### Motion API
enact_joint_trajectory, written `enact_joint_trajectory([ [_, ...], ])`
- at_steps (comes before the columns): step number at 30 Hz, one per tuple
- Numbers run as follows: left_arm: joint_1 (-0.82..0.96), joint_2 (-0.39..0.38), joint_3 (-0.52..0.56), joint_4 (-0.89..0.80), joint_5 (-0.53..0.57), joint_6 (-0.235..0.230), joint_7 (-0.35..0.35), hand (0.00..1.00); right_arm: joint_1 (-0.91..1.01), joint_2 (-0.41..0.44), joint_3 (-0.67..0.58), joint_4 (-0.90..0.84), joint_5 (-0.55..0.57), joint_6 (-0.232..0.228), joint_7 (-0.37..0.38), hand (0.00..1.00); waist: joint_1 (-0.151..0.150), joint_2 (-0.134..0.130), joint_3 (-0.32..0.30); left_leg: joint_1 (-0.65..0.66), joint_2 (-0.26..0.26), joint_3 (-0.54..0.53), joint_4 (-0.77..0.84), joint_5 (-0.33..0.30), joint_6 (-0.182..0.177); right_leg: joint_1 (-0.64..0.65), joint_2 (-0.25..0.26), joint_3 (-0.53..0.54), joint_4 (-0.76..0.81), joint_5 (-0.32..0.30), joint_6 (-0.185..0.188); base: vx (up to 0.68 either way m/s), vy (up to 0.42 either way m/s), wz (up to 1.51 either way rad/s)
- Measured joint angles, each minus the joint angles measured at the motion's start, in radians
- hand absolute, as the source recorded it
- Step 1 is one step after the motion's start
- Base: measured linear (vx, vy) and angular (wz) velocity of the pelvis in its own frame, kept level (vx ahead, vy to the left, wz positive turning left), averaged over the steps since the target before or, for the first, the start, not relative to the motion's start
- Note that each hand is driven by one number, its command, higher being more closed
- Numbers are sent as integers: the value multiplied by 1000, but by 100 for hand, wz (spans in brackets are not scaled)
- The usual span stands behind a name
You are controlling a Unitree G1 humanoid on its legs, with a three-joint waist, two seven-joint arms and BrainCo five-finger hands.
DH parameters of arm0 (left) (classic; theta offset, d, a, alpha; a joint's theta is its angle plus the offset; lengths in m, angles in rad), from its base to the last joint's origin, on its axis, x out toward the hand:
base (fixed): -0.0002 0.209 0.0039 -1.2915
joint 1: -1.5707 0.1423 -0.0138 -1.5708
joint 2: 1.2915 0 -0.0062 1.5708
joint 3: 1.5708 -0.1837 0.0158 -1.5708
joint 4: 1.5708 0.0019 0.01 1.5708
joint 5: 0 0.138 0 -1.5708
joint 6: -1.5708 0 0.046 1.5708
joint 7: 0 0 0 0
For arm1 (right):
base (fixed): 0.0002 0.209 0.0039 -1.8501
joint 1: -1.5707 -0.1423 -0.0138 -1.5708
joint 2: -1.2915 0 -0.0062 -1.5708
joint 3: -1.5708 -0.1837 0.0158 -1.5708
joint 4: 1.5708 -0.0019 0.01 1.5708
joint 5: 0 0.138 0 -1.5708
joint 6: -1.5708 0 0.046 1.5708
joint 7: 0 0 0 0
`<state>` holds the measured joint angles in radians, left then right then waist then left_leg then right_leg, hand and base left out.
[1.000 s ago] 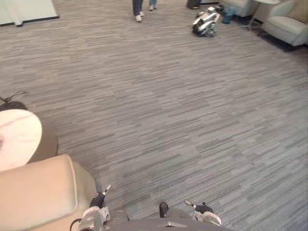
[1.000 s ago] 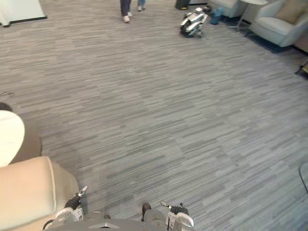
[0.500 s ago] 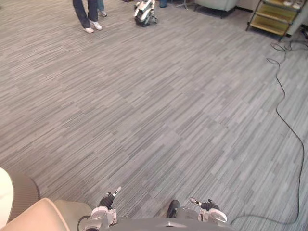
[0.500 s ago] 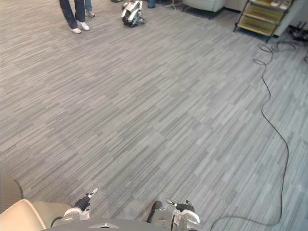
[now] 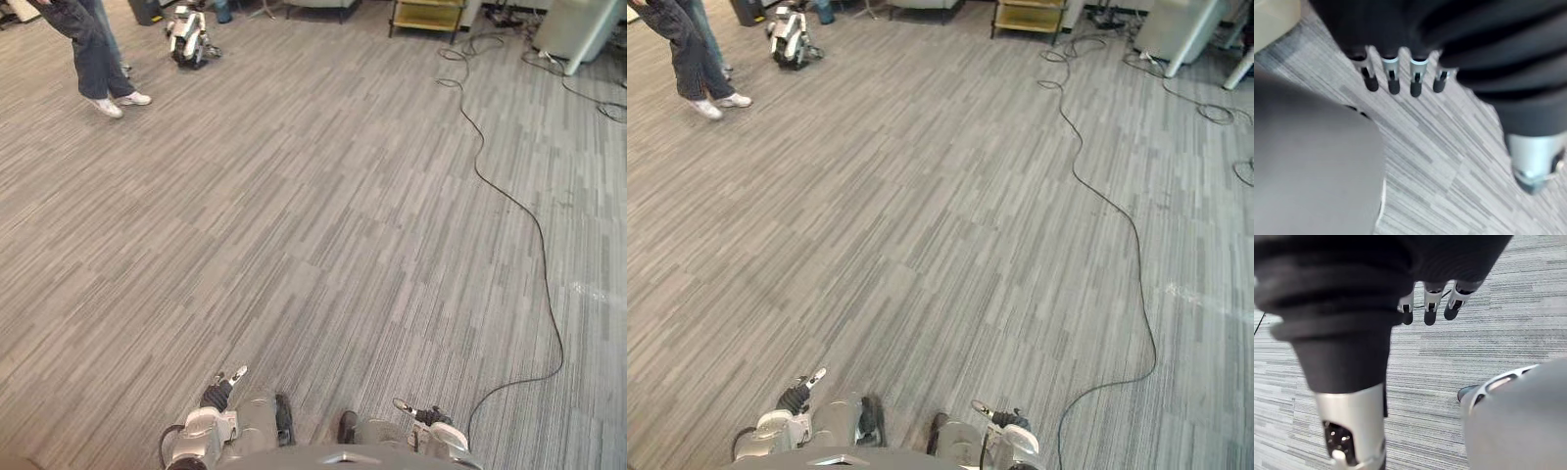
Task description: Pick up cushions and gather them together orderly.
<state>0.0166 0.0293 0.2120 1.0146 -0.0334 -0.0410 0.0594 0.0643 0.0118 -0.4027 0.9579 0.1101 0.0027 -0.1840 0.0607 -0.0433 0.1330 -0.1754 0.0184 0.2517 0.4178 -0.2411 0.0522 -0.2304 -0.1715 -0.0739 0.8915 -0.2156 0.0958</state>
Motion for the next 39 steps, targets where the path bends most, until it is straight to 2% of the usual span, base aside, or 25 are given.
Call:
enact_joint_trajectory([
  [2, 8, 2, -24, 1, 0, 1, 0, 0, -1, 3, -5, -8, -1, -5, 4, 0, -12, 14, 10, 95, -6, -2, -8, -48, 6, -41, -44, -43, 192, 56, -19, 527, 58, 7],
  [5, 7, -2, -24, 0, 0, 1, 0, 0, -12, 0, -4, -22, -19, -8, 9, 0, -13, 17, 11, 234, 14, -4, -89, -86, -17, -125, -70, -158, 257, 12, -51, 470, -45, -10],
  [7, 4, -3, -23, 28, -1, 1, -1, 0, -31, -8, -6, -29, -25, -10, 10, 0, -37, 29, 19, 330, 41, -2, -176, -84, -26, -190, -55, -264, 89, -52, -69, 510, -130, -3],
  [9, 1, -11, -25, 36, -1, 2, -1, 0, -45, -17, -5, -38, -25, -12, 13, 0, -52, 45, 33, 390, 69, -3, -225, -83, -26, -226, -23, -299, -109, -40, -77, 459, -166, 7],
  [10, -4, -13, -29, 41, 0, 1, -1, 0, -49, -21, -5, -39, -25, -16, 13, 0, -58, 50, 37, 407, 79, -7, -237, -83, -27, -234, -10, -296, -203, -13, -73, 532, -236, 40],
  [11, -5, -7, -47, 58, 2, 0, -1, 0, -45, -24, -4, -35, -30, -18, 12, 0, -66, 40, 40, 447, 80, -31, -272, -81, -31, -226, 4, -250, -469, 103, -46, 558, -292, 56],
  [12, -7, 5, -54, 59, 6, -3, -2, 0, -40, -22, -9, -26, -33, -17, 13, 0, -71, 23, 50, 478, 62, -62, -291, -75, -42, -205, 2, -223, -549, 236, -43, 579, -313, 55],
  [13, -9, 9, -55, 64, 9, -3, -2, 0, -45, -25, -11, -15, -36, -17, 13, 0, -70, 17, 54, 503, 69, -84, -297, -73, -46, -196, 7, -208, -536, 321, -89, 578, -339, 23],
  [14, -19, -14, -53, 81, 19, -2, -2, 0, -62, -59, -13, -1, -39, -18, 13, 0, -67, 64, 67, 506, 102, -110, -284, -48, -59, -208, 30, -217, -464, 229, -102, 537, -325, 1],
  [17, -18, -38, -26, 92, 19, -2, -3, 0, -65, -66, -53, 7, -38, -16, 13, 0, -77, 102, 63, 484, 152, -173, -157, 25, -124, -202, 49, -239, -339, 88, -115, 564, -318, 4],
  [18, -18, -40, -16, 89, 20, -2, -9, 0, -60, -68, -52, 3, -38, -16, 11, 0, -84, 113, 66, 435, 183, -209, 3, 69, -160, -152, 72, -259, -342, 48, -117, 518, -239, 20],
  [19, -17, -39, -11, 76, 29, -1, -11, 0, -53, -67, -46, 2, -38, -16, 10, 0, -85, 117, 68, 345, 210, -250, 226, 166, -216, -86, 94, -269, -366, 20, -122, 502, -215, 14],
  [20, -12, -41, -10, 55, 38, -2, -16, 0, -46, -66, -38, 2, -36, -18, 8, 0, -77, 121, 68, 267, 230, -252, 411, 174, -234, -39, 115, -269, -396, 14, -132, 568, -164, -11],
  [21, -3, -39, -5, 25, 39, -2, -20, 0, -47, -60, -19, 2, -33, -19, 7, 0, -64, 122, 71, 177, 254, -212, 591, 152, -223, 38, 141, -267, -444, 3, -150, 463, -91, -22],
  [23, 0, -37, 21, -3, 39, -1, -21, 0, -45, -47, 19, 3, -24, -17, 7, 0, -58, 105, 80, 66, 270, -130, 680, 80, -173, 154, 155, -262, -530, -4, -153, 449, -45, -10],
  [25, 5, -38, 21, -24, 36, -4, -19, 0, -41, -42, 36, 3, -16, -18, 5, 0, -36, 99, 79, -31, 266, -45, 621, 26, -139, 239, 154, -234, -607, -5, -146, 440, 31, -25],
  [27, 4, -38, 18, -34, 35, -13, -18, 0, -49, -41, 25, 16, -14, -16, 5, 0, -16, 99, 79, -82, 237, 23, 369, -7, -117, 309, 132, -210, -673, 14, -114, 468, 115, -51],
  [29, 4, -40, 21, -41, 33, -18, -19, 0, -61, -36, 12, 27, -11, -17, 3, 0, -11, 92, 81, -102, 172, 43, -24, 62, -120, 381, 83, -182, -717, -18, -64, 571, 266, -40],
  [31, 8, -40, 21, -46, 14, -26, -18, 0, -48, -37, 23, 41, -6, -16, -1, 0, 6, 79, 72, -119, 138, 51, -145, 246, -132, 445, 39, -151, -755, -57, -23, 575, 311, -40],
  [32, 5, -35, 21, -43, 12, -28, -18, 0, -49, -35, 35, 51, -3, -17, -1, 0, 6, 60, 55, -126, 107, 51, -103, 256, -57, 462, 11, -127, -775, -54, -26, 509, 244, -25],
  [34, -1, -12, 29, -44, -3, -32, -19, 0, -71, -17, 27, 83, -3, -9, 2, 0, -8, 30, 52, -156, 103, 52, 23, 184, -21, 482, -19, -85, -793, 28, -48, 666, 332, -4],
  [36, -6, 4, 59, -62, -10, -38, -24, 0, -72, 2, 8, 87, -8, -5, 2, 0, 18, -1, 52, -208, 116, 58, 232, 134, -20, 505, -37, -35, -730, 107, -19, 586, 320, -23],
  [37, 5, 9, 26, -44, -2, -36, -19, 0, -44, -7, 7, 102, -16, -7, 3, 0, 22, 8, 3, -166, 97, 26, 117, 113, -18, 441, -46, -21, -572, 117, 28, 446, 299, -22],
  [38, 9, 22, -2, -16, -8, -34, -23, 0, -38, -6, 8, 112, -22, -9, 8, 0, 9, -7, -1, -121, 62, 13, 102, 38, -14, 361, -85, 14, -342, 138, 59, 421, 274, 5],
  [39, 7, 42, -25, -3, -1, -30, -19, 0, -36, -3, 7, 119, -25, -8, 9, 0, -8, -27, -4, -94, 34, 14, 83, 20, -1, 309, -107, 36, -209, 173, 77, 557, 252, 31],
])
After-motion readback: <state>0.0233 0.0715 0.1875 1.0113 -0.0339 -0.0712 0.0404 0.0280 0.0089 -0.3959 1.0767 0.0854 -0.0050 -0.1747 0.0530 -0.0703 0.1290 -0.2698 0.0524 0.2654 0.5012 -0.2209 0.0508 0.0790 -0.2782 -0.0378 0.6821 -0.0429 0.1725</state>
